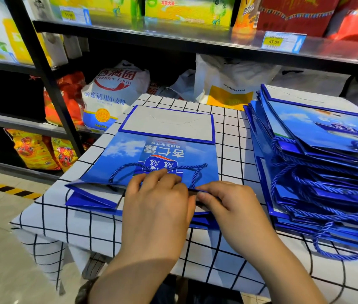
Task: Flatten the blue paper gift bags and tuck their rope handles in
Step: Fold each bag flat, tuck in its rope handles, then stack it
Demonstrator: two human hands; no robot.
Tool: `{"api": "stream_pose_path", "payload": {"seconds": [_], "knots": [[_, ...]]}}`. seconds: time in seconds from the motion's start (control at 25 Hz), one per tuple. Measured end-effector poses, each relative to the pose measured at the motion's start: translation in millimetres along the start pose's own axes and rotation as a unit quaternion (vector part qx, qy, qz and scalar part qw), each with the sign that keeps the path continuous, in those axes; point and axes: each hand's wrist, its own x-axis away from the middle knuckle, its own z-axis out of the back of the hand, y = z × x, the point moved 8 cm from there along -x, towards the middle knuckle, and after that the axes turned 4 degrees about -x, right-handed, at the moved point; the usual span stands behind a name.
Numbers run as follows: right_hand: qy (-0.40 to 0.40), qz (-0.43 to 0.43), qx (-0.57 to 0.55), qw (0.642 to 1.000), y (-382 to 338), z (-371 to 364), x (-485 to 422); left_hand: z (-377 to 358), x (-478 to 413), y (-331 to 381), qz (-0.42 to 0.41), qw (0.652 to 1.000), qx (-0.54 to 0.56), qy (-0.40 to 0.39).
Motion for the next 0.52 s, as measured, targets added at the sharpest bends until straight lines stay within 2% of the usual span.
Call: {"api": "stream_pose_path", "payload": {"seconds": [0.24,0.52], "knots": [[0.031,-0.007,-0.012,0.999,4.1,1.1,2.7,-6.1,-0.6,1.4,-0.013,0.999,0.001,-0.039],[0.026,0.001,0.033,0.999,1.9,0.2,5.8,-8.1,5.9,0.3,-0.078,0.997,0.012,-0.020]]}}
